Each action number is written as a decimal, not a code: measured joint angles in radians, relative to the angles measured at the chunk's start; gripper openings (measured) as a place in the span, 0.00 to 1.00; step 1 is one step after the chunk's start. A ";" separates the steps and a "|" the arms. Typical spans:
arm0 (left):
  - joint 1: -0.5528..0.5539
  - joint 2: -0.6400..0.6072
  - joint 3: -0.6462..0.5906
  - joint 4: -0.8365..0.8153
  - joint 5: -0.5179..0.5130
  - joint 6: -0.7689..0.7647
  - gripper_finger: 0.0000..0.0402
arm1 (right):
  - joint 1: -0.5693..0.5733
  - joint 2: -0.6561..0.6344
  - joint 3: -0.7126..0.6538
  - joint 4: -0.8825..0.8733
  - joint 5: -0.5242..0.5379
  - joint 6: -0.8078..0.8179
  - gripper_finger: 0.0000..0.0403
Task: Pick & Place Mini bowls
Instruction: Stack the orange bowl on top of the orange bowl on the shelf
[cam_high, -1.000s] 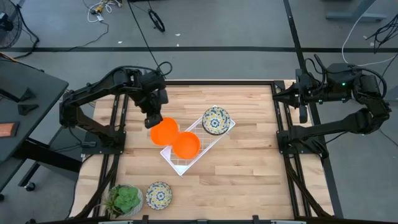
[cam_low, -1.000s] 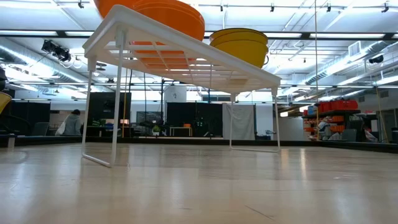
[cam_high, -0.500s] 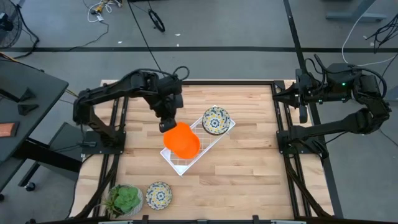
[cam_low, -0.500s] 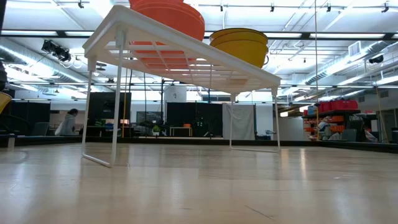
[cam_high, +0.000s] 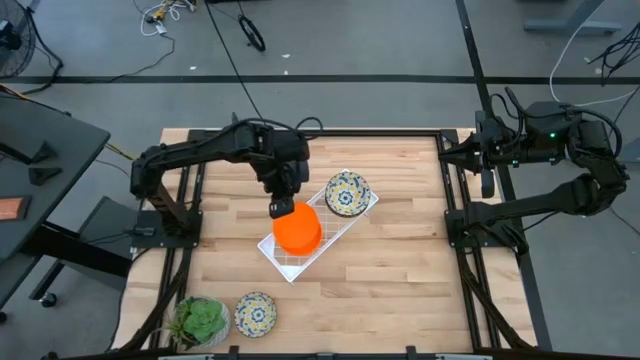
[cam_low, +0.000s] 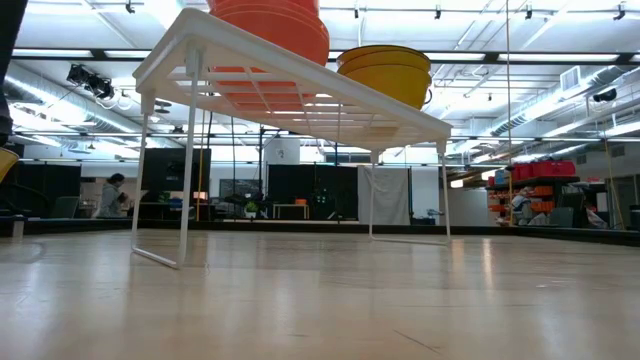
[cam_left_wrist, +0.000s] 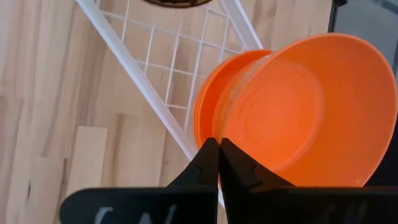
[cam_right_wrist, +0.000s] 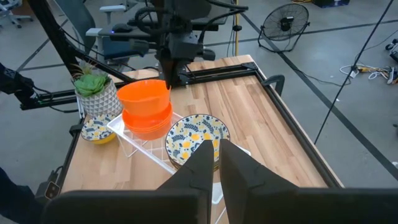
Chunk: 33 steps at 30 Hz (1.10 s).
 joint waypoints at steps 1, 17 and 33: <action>-0.003 0.006 0.000 0.004 0.000 0.003 0.00 | 0.000 0.000 0.000 0.000 0.000 0.000 0.08; -0.029 0.046 0.000 0.008 -0.034 0.043 0.00 | 0.000 0.000 0.000 0.000 0.000 0.000 0.08; -0.047 0.051 0.000 0.009 -0.055 0.078 0.05 | 0.000 0.000 0.000 0.000 0.000 0.000 0.08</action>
